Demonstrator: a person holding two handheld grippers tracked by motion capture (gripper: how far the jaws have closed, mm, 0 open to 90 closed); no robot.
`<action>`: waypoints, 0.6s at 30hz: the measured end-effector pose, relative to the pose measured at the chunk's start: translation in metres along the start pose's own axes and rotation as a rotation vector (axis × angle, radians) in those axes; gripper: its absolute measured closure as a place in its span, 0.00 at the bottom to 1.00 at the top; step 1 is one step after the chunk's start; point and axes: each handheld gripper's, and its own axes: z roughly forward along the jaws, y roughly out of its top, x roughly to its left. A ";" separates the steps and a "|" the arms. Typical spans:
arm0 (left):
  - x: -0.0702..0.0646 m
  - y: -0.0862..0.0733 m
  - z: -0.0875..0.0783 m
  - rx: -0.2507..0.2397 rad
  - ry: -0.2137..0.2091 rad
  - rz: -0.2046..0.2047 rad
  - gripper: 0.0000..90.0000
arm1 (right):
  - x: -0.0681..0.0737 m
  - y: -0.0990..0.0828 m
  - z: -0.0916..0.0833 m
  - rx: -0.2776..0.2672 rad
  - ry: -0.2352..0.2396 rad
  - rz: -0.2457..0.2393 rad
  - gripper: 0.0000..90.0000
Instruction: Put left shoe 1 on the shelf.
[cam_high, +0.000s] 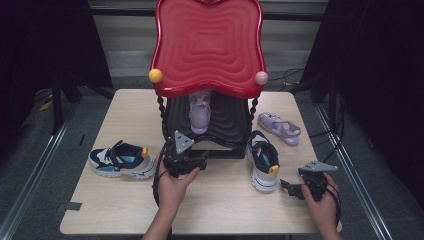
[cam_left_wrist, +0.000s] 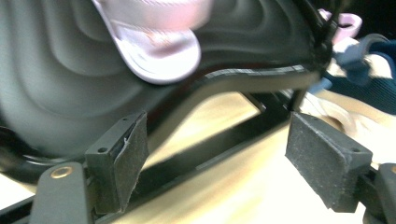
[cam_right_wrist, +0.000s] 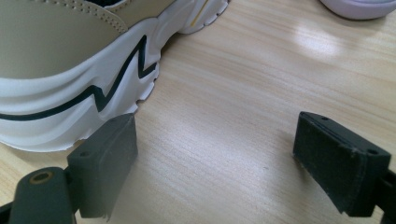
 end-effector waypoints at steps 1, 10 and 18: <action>-0.001 -0.002 0.000 0.004 -0.012 -0.003 0.23 | 0.000 0.000 0.000 0.000 0.000 0.000 0.15; -0.005 -0.017 0.003 0.068 -0.106 0.018 0.23 | 0.000 0.000 0.000 0.000 0.000 0.000 0.15; -0.006 -0.029 0.004 0.110 -0.145 0.046 0.23 | 0.000 0.000 0.000 0.000 0.000 0.000 0.15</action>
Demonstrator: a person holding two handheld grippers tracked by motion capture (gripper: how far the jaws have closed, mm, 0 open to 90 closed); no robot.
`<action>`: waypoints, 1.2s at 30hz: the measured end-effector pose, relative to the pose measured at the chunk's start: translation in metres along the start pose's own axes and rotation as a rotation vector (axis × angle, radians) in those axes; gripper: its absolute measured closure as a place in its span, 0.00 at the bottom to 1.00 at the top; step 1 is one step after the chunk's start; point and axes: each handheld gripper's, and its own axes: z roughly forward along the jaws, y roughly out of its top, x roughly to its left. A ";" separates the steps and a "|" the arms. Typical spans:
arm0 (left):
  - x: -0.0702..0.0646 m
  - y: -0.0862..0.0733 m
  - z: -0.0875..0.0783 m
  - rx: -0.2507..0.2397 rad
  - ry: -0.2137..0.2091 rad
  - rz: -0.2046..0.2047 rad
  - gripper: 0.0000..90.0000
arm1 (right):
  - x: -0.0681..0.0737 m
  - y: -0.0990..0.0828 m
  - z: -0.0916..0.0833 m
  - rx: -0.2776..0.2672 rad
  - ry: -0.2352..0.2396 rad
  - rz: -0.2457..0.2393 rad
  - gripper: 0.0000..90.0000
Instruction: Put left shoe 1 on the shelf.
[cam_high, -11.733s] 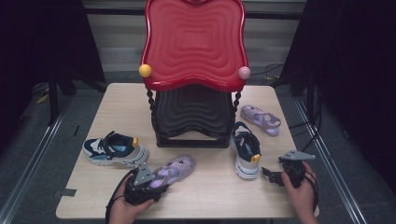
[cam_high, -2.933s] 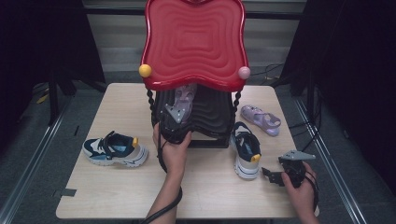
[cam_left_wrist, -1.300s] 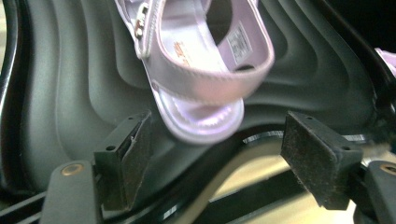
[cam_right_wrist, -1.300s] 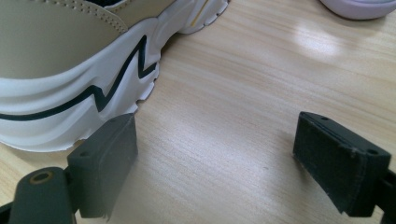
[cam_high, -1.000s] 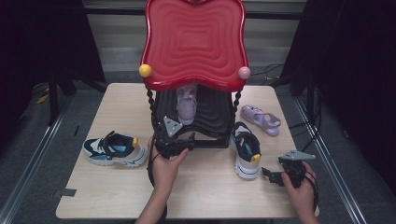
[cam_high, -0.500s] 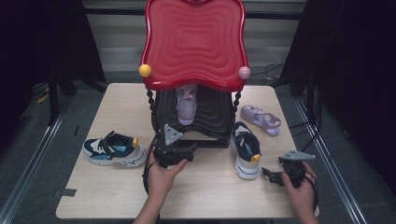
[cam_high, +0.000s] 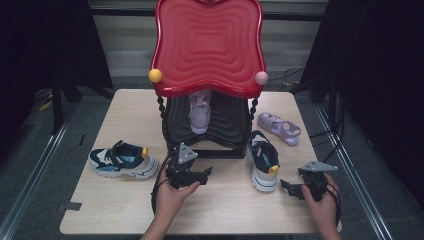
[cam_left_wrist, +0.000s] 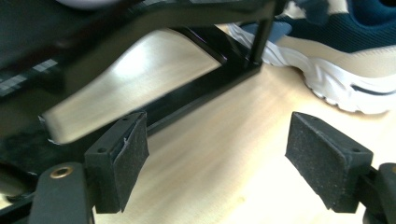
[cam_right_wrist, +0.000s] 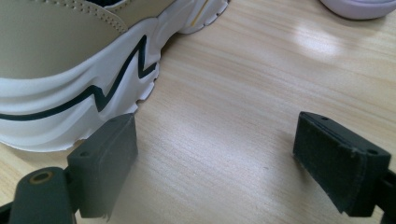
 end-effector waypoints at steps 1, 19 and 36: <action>-0.001 -0.001 0.001 0.009 -0.005 0.009 0.23 | 0.000 0.000 0.000 0.000 0.000 0.000 0.15; 0.001 -0.047 0.004 0.155 -0.063 0.071 0.23 | -0.001 0.000 0.001 -0.002 0.006 -0.005 0.14; 0.008 -0.065 -0.001 0.169 -0.080 0.117 0.21 | 0.000 0.002 0.002 0.002 0.008 -0.007 0.14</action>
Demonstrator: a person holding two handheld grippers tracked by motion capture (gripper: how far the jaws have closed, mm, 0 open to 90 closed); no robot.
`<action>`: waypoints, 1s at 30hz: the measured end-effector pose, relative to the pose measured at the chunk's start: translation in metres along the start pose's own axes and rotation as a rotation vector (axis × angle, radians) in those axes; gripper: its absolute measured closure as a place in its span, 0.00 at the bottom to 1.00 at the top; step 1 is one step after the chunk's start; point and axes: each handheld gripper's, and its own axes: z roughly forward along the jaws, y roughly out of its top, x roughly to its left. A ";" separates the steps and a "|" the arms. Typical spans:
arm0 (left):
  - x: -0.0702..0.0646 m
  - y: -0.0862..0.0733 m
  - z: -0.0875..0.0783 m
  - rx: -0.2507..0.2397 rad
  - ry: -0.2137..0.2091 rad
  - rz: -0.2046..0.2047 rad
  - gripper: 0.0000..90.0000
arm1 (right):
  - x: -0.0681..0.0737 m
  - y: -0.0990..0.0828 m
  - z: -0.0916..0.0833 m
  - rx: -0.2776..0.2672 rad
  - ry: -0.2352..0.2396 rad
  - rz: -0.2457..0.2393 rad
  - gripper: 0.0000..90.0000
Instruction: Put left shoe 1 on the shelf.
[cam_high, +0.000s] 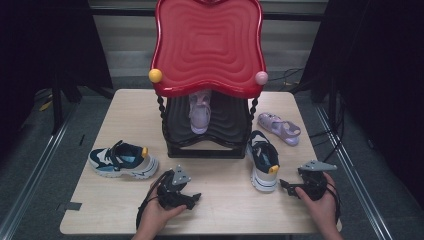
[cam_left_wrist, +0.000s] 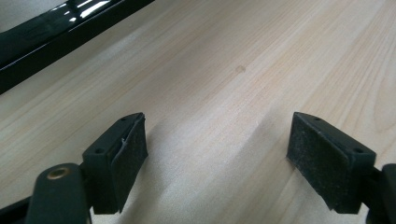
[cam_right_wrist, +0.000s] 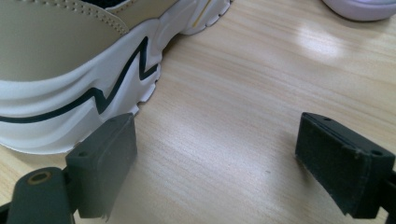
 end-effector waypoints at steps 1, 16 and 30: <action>0.000 -0.001 0.000 0.000 -0.007 0.003 0.21 | 0.000 0.001 0.000 0.002 -0.001 0.004 0.14; 0.002 -0.006 -0.001 -0.032 -0.011 0.017 0.19 | -0.022 0.015 0.007 -0.043 -0.057 0.087 0.16; 0.002 -0.005 0.000 -0.033 -0.018 0.020 0.18 | -0.042 0.035 0.028 -0.057 -0.094 0.085 0.19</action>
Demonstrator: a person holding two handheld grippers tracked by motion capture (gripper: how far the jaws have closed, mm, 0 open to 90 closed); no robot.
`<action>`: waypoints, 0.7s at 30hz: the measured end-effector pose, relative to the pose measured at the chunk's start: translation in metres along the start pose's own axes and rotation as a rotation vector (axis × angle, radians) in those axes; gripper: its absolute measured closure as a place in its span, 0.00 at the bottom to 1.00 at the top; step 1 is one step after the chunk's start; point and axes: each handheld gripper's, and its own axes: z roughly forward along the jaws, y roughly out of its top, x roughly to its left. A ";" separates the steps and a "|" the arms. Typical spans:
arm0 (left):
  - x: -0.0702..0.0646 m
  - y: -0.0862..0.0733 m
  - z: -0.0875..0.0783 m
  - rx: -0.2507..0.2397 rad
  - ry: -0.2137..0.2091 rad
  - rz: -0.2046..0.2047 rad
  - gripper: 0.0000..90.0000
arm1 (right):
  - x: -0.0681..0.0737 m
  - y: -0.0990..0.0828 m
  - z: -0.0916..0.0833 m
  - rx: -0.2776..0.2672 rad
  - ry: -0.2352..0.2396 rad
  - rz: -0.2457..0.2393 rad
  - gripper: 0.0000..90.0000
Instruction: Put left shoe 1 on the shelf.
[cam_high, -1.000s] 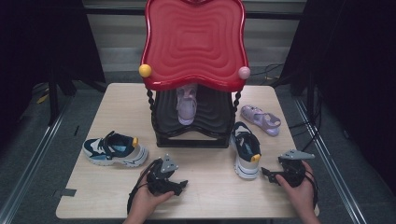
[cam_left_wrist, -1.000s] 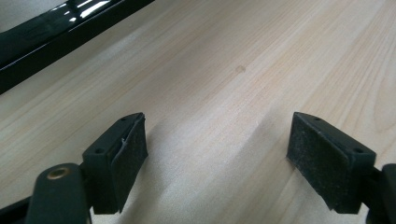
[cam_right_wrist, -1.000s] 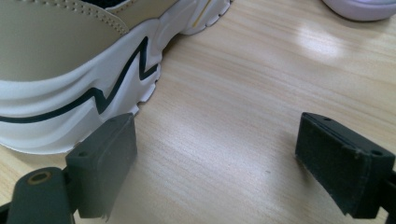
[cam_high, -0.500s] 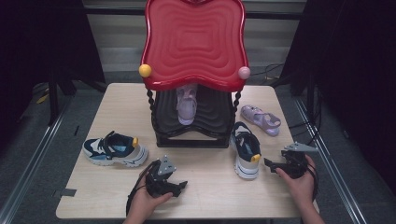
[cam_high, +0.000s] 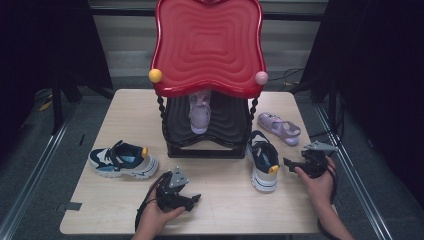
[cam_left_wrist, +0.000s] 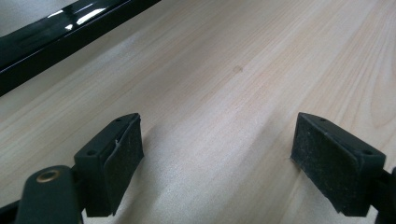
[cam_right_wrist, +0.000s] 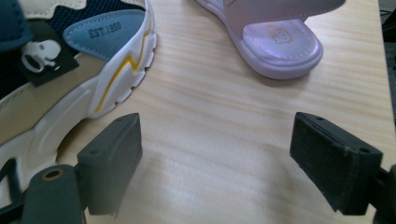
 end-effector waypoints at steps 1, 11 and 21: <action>0.000 0.000 0.000 0.000 0.000 0.000 0.18 | 0.001 0.002 0.002 0.006 -0.006 0.004 0.19; 0.000 0.000 0.000 0.000 0.000 0.001 0.18 | -0.009 0.018 0.016 0.007 -0.034 0.007 0.19; 0.000 0.000 0.000 0.000 -0.001 0.001 0.18 | -0.021 0.027 0.030 0.009 -0.057 0.030 0.19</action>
